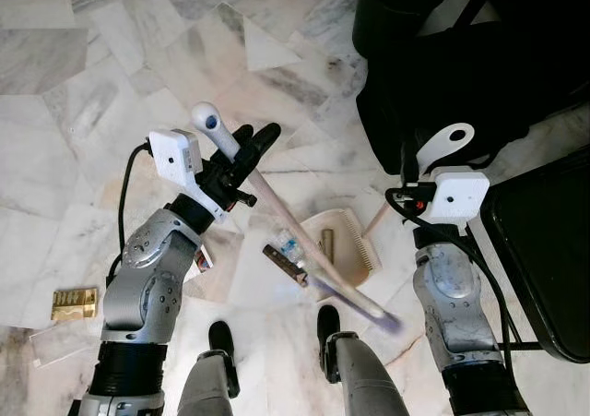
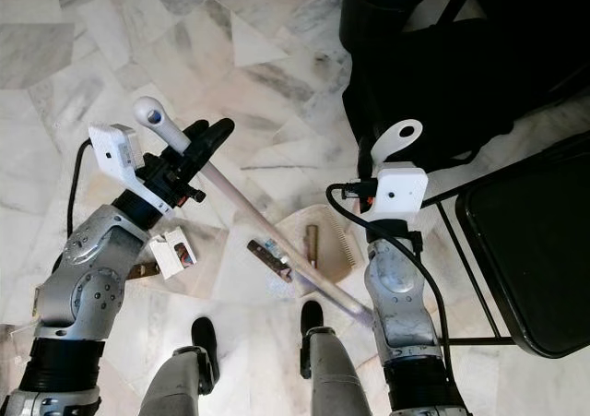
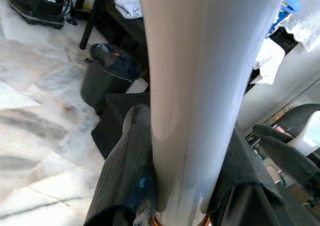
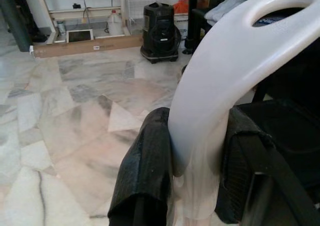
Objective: Sweep floor
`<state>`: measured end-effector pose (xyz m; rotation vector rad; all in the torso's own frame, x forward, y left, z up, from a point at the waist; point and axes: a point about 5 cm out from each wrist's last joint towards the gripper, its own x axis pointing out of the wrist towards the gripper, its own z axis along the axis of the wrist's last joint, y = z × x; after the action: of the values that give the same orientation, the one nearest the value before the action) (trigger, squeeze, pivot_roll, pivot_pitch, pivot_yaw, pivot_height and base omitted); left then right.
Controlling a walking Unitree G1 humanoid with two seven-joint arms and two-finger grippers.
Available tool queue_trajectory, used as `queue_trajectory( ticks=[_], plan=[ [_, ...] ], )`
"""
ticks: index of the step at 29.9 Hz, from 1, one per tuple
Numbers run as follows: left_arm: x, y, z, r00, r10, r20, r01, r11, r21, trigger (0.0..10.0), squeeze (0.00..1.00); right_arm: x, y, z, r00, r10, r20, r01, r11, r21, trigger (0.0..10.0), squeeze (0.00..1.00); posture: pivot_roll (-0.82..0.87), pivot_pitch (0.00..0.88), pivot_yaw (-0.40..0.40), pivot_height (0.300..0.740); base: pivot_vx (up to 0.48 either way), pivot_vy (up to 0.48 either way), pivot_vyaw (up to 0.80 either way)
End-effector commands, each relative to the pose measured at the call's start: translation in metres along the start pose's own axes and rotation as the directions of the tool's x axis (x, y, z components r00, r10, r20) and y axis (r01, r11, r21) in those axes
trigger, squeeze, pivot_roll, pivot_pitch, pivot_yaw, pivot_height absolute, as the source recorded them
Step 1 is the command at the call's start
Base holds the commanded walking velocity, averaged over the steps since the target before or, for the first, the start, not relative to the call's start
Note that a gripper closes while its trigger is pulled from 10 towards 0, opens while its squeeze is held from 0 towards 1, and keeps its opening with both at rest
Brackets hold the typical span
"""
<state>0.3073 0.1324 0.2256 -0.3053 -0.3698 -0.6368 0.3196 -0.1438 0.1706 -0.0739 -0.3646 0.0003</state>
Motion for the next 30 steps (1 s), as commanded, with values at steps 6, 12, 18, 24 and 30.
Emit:
queue_trajectory(
  ticks=[6, 12, 18, 24, 30],
  plan=[
    [-0.002, -0.001, 0.016, 0.999, -0.006, 0.050, 0.006, 1.000, 0.008, 10.0, 0.00, -0.002, 0.007, -0.013, 0.998, 0.021, -0.065, -0.018, 0.999, 0.044, 10.0, 0.00, 0.01, 0.529, -0.014, 0.740, 0.000, 0.000, 0.00],
    [0.001, -0.006, 0.032, 0.997, -0.024, 0.079, 0.017, 0.996, 0.086, 10.0, 0.00, 0.009, 0.002, -0.014, 0.998, -0.019, -0.060, 0.023, 0.998, 0.064, 10.0, 0.00, 0.02, 0.466, -0.003, 0.740, 0.000, 0.000, 0.00],
    [0.004, -0.011, 0.046, 0.992, -0.016, 0.128, -0.001, 0.992, 0.128, 10.0, 0.00, 0.017, -0.001, -0.015, 0.997, -0.047, -0.055, 0.052, 0.995, 0.086, 10.0, 0.00, 0.03, 0.405, 0.004, 0.740, 0.000, 0.000, 0.00],
    [0.005, -0.007, 0.061, 0.982, 0.035, 0.186, -0.083, 0.962, 0.261, 10.0, 0.00, 0.026, -0.008, -0.014, 0.994, -0.100, -0.044, 0.105, 0.986, 0.127, 10.0, 0.00, 0.04, 0.328, 0.011, 0.740, 0.000, 0.000, 0.00],
    [0.003, -0.004, 0.072, 0.976, 0.055, 0.213, -0.137, 0.909, 0.393, 10.0, 0.00, 0.035, -0.013, -0.006, 0.990, -0.140, -0.008, 0.140, 0.981, 0.137, 10.0, 0.00, 0.04, 0.275, 0.014, 0.740, 0.000, 0.000, 0.00]
  ],
)
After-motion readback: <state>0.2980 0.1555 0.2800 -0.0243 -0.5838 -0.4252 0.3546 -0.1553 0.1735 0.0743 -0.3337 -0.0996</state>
